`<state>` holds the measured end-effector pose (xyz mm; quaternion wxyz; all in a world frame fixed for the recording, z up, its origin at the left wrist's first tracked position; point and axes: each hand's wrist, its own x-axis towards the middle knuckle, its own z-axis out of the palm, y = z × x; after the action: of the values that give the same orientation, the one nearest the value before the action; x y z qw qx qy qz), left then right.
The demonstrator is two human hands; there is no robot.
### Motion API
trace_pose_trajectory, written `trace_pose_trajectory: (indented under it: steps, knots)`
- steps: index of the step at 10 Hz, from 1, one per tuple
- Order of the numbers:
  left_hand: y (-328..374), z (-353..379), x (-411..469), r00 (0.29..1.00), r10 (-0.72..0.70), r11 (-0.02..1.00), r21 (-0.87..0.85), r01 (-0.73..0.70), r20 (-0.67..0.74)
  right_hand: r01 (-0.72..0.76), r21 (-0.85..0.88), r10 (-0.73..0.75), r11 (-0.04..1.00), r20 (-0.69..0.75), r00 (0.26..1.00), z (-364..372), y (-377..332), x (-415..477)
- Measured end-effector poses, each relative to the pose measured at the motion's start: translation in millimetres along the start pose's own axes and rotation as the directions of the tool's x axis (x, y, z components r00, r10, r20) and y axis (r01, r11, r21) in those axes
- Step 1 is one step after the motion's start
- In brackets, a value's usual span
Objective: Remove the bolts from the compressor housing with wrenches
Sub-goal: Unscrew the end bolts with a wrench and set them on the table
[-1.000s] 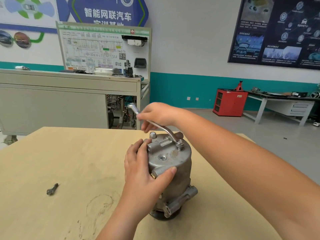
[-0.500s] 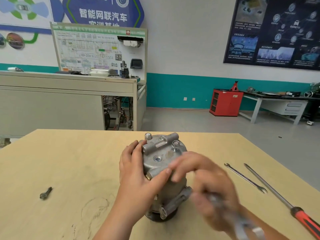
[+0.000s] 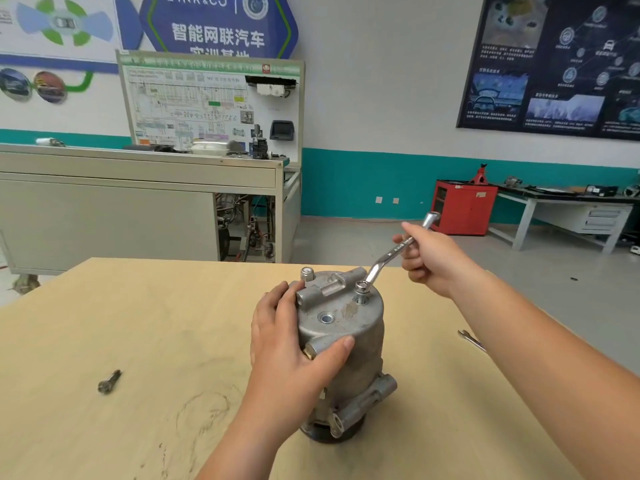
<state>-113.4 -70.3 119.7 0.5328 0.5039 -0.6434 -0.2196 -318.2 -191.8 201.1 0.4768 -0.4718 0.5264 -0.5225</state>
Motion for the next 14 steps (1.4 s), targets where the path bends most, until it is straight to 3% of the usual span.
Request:
trace_pose_trajectory:
  steps: [1, 3, 5, 6, 7, 8, 9, 10, 11, 13, 14]
  knots:
    - [1.7, -0.7, -0.1, 1.0, -0.012, 1.0, 0.013, 0.012, 0.0, -0.03, 0.093, 0.017, 0.995, 0.136, 0.991, 3.3, -15.2, 2.0]
    - [5.2, -3.2, 0.0, 1.0, -0.024, 0.999, 0.043, 0.024, 0.014, 0.001, 0.348, -0.058, 0.937, 0.151, 0.987, 5.5, -16.9, -2.0]
    - [14.2, -9.9, -1.9, 0.997, -0.05, 0.995, 0.094, 0.044, 0.06, 0.076, 0.593, -0.1, 0.801, 0.007, 0.995, -7.1, -11.0, -7.7]
    - [20.6, -13.6, -7.3, 1.0, 0.002, 0.975, 0.223, -0.006, 0.017, 0.183, 0.619, -0.133, 0.764, -0.127, 0.983, -33.5, 3.3, -18.6]
    - [34.2, -6.3, -26.0, 0.927, 0.359, 0.915, 0.235, -0.328, -0.107, 0.301, 0.293, -0.225, 0.908, -0.266, 0.937, -71.1, 44.7, -35.9]
    - [42.7, 29.7, -51.5, 0.765, 0.643, 0.766, 0.049, -0.641, -0.033, 0.325, -0.295, -0.394, 0.899, -0.214, 0.894, -107.6, 109.9, -61.7]
    - [37.8, 88.1, -66.7, 0.701, 0.635, 0.736, 0.024, -0.677, 0.324, 0.267, -0.702, -0.3, 0.66, 0.08, 0.951, -128.4, 168.7, -77.5]
    - [25.1, 148.1, -67.4, 0.669, 0.145, 0.907, 0.173, -0.385, 0.729, 0.194, -0.818, -0.052, 0.542, 0.199, 0.979, -130.4, 191.6, -80.7]
    - [5.5, 183.2, -75.9, 0.695, -0.039, 0.988, 0.13, -0.078, 0.718, 0.294, -0.893, -0.104, 0.34, 0.275, 0.956, -128.6, 195.1, -75.7]
    - [-23.9, 169.7, -103.5, 0.771, -0.147, 0.937, -0.164, 0.309, 0.619, 0.346, -0.929, -0.024, 0.131, 0.346, 0.938, -123.6, 186.1, -72.2]
    - [-8.4, 149.4, -90.6, 0.828, 0.168, 0.976, -0.211, -0.061, 0.536, 0.341, -0.925, -0.117, 0.167, 0.325, 0.939, -110.4, 160.8, -73.6]
